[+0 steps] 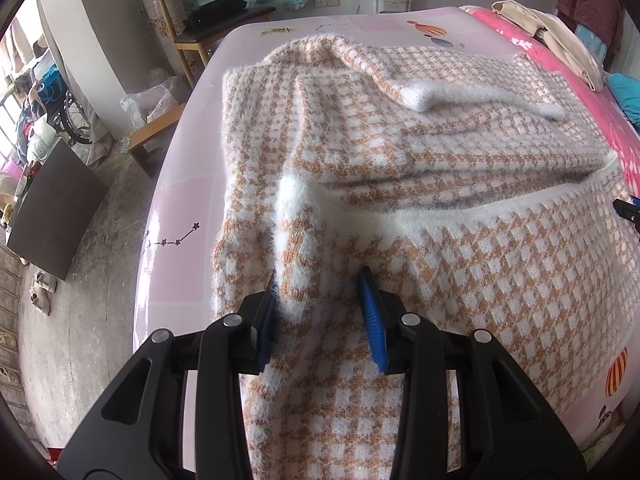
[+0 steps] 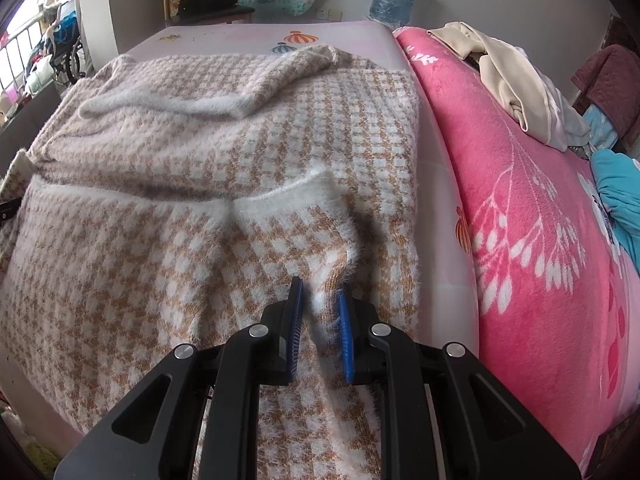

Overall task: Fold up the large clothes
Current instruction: 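Pinch the white fold edge with the right gripper while the left gripper keeps holding it, then lift the held fold edge with both grippers and fold it over the coat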

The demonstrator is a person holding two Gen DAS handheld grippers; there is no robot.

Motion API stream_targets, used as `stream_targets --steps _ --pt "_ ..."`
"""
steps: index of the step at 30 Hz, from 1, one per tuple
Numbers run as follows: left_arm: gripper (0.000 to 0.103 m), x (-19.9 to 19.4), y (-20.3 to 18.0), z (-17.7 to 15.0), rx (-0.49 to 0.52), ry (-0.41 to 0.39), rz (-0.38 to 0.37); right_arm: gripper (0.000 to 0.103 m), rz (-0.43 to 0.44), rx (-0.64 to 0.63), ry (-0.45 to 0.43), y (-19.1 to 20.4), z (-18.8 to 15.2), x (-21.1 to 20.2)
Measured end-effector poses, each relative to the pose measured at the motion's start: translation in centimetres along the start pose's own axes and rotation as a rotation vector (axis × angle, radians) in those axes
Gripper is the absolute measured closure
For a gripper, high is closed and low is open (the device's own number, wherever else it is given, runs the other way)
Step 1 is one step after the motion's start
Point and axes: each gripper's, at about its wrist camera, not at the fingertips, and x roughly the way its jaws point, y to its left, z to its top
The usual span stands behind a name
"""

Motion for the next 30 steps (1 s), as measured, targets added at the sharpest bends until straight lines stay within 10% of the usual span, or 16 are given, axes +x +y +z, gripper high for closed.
stream_targets --steps 30 --pt "0.067 0.4 0.5 0.6 -0.019 0.017 0.039 0.095 -0.116 -0.069 0.012 1.1 0.2 -0.7"
